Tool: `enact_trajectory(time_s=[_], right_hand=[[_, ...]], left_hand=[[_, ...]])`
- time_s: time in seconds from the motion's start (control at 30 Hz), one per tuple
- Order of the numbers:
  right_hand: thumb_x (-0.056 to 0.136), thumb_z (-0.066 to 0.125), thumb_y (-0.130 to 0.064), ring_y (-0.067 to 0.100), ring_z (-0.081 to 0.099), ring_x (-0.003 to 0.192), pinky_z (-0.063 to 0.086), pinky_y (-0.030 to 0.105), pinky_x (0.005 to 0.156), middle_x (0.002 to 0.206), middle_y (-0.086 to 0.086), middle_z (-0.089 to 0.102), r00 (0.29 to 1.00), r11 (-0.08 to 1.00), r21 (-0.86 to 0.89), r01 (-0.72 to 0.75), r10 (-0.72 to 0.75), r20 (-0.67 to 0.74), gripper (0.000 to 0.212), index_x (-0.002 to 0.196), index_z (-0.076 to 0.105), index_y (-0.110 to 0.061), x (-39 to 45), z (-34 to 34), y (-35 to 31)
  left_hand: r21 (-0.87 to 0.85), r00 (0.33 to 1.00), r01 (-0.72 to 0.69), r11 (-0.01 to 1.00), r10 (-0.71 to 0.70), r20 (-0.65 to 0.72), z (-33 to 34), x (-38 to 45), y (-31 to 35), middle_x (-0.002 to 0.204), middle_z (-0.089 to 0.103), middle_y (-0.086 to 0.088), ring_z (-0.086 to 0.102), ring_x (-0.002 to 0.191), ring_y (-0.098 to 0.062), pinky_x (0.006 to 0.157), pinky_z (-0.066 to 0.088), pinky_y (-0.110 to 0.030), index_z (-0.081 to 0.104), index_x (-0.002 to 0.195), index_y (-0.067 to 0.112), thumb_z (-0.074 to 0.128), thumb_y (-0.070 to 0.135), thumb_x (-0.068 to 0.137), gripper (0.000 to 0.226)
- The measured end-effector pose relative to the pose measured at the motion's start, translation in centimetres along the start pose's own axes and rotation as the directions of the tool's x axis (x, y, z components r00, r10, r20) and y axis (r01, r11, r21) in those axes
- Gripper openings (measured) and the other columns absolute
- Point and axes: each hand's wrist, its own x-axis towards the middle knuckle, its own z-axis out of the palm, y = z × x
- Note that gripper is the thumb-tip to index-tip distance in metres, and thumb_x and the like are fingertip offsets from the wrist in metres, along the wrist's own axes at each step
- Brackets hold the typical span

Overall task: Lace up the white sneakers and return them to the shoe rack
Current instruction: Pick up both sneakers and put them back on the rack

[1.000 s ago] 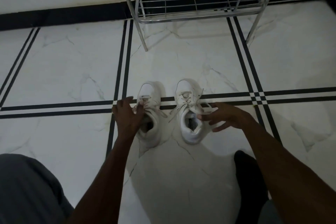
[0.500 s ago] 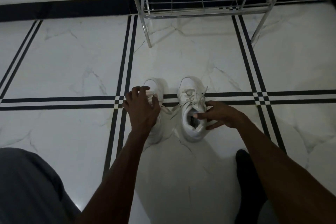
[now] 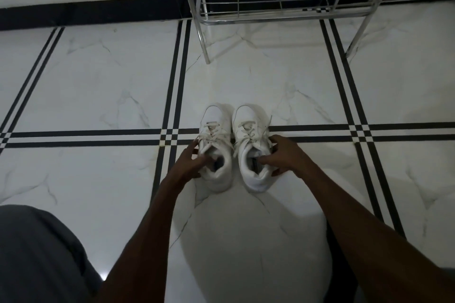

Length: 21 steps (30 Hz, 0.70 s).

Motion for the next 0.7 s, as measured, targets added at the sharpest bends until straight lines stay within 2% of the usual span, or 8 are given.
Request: enact_trajectory(time_s=[0.07,0.17,0.3,0.4,0.5,0.6,0.7], right_hand=[[0.068,0.089,-0.023,0.022,0.068,0.090,0.065,0.045,0.059,0.111,0.009,0.067,0.999,1.000,0.004,0.018,-0.017,-0.043,0.069,0.130,0.058,-0.014,-0.1,0.6,-0.1],[0.066,0.089,-0.024,0.024,0.068,0.092,0.064,0.047,0.058,0.110,0.009,0.067,0.994,1.000,0.010,0.026,-0.024,-0.104,0.072,0.129,0.058,-0.012,-0.2,1.1,0.1],[0.065,0.086,-0.029,0.026,0.071,0.086,0.064,0.050,0.061,0.098,0.010,0.071,0.985,0.999,-0.014,0.053,-0.054,-0.163,0.057,0.114,0.063,-0.011,-0.3,1.1,0.4],[0.061,0.083,-0.036,0.023,0.072,0.081,0.064,0.050,0.065,0.088,0.005,0.073,0.975,0.996,-0.041,0.078,-0.085,-0.204,0.050,0.103,0.067,-0.014,0.0,0.5,0.6],[0.061,0.083,-0.041,0.020,0.072,0.079,0.064,0.048,0.066,0.086,0.001,0.074,0.968,0.994,-0.038,0.098,-0.104,-0.228,0.050,0.105,0.069,-0.021,0.3,-0.6,0.5],[0.059,0.082,-0.043,0.018,0.072,0.075,0.063,0.047,0.065,0.082,-0.001,0.075,0.949,0.989,-0.031,0.145,-0.148,-0.277,0.047,0.099,0.069,-0.023,1.1,-2.4,0.3],[0.064,0.084,-0.040,0.017,0.072,0.077,0.063,0.043,0.070,0.087,-0.001,0.076,0.926,0.979,-0.043,0.200,-0.203,-0.319,0.048,0.106,0.069,-0.022,2.2,-4.6,-0.4]], left_hand=[[-0.012,0.999,0.039,0.999,-0.039,0.033,0.3,0.1,-0.1,0.133,0.058,-0.003,0.063,0.113,-0.023,0.079,0.062,-0.041,0.035,0.154,0.042,0.081,0.017,0.080,0.091],[0.036,0.996,0.075,0.997,-0.077,0.039,1.0,0.2,0.0,0.124,0.056,-0.005,0.064,0.108,-0.028,0.077,0.065,-0.050,0.016,0.159,0.049,0.077,0.019,0.090,0.096],[0.026,0.996,0.089,0.996,-0.089,0.013,1.4,0.6,0.4,0.129,0.057,-0.015,0.066,0.112,-0.039,0.079,0.064,-0.058,0.020,0.161,0.045,0.074,0.013,0.090,0.095],[0.014,0.999,0.051,0.999,-0.051,-0.007,2.2,0.8,0.9,0.124,0.060,-0.013,0.068,0.105,-0.036,0.073,0.065,-0.057,0.027,0.159,0.043,0.070,0.006,0.089,0.090],[-0.006,1.000,-0.001,1.000,0.001,-0.021,3.2,1.3,1.3,0.124,0.060,-0.011,0.068,0.105,-0.033,0.070,0.065,-0.055,0.034,0.157,0.042,0.071,0.007,0.088,0.086],[-0.040,0.998,-0.042,0.998,0.040,-0.044,4.4,2.3,2.7,0.131,0.059,-0.008,0.067,0.110,-0.032,0.070,0.066,-0.051,0.030,0.158,0.045,0.073,0.010,0.088,0.090],[-0.026,0.990,-0.118,0.993,0.116,-0.082,5.4,3.8,4.6,0.129,0.060,-0.006,0.068,0.108,-0.029,0.070,0.066,-0.048,0.025,0.159,0.048,0.071,0.013,0.091,0.089]])
